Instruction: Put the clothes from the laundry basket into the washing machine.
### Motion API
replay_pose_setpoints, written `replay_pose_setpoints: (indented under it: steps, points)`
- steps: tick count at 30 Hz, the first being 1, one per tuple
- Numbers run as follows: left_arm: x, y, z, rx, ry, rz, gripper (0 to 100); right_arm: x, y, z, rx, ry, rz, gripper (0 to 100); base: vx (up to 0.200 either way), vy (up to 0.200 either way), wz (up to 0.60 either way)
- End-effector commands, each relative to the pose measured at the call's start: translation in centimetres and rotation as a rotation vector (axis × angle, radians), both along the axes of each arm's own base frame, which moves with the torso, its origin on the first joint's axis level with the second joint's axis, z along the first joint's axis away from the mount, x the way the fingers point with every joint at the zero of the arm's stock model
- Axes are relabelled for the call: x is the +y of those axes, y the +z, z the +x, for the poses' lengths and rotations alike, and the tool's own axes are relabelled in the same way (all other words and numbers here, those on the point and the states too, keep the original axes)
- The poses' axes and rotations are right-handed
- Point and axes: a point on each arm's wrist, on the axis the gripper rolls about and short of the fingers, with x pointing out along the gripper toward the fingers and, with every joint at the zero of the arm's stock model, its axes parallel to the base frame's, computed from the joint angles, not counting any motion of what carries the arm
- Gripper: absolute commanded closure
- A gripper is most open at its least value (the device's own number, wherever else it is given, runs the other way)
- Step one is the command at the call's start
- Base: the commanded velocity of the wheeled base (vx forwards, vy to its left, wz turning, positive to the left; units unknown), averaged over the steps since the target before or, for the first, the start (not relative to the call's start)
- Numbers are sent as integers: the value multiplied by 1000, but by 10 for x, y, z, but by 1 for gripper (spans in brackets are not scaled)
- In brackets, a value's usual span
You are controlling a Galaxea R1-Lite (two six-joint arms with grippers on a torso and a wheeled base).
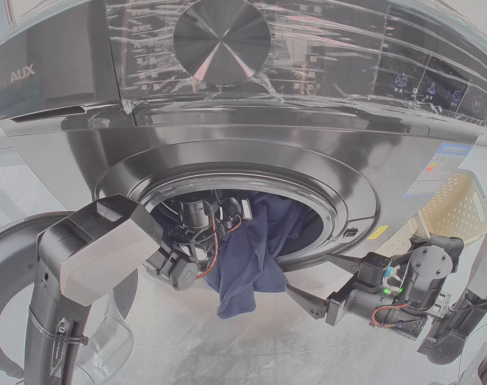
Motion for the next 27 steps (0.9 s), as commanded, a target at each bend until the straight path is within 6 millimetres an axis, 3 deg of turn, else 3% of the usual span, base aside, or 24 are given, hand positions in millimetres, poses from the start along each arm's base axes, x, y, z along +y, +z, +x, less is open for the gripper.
replay_pose_setpoints:
  steps: [1, 10, 17, 18, 23, 27]
  points:
    - [8, 18, 25, -41, 90, -31, 100, 1, -2, 1, 4, 2, -3, 0, 0, 0, 0]
    - [10, 36, 37, -85, 155, -74, 100, 1, -2, 0, 4, 3, -3, 0, 0, 0, 0]
    - [9, 38, 37, -81, 152, -104, 100, 3, -3, -1, 11, 9, -7, 0, 0, 0, 0]
    - [9, 38, 37, -80, 152, -105, 0, 3, -3, -1, 10, 11, -6, 0, 0, 0, 0]
    - [6, 34, 31, -52, 139, -111, 0, 3, -4, -1, 11, 11, -7, 0, 0, 0, 0]
    - [4, 31, 13, 37, 118, -88, 0, 7, -2, -5, 8, 31, -3, 0, 0, 0, 0]
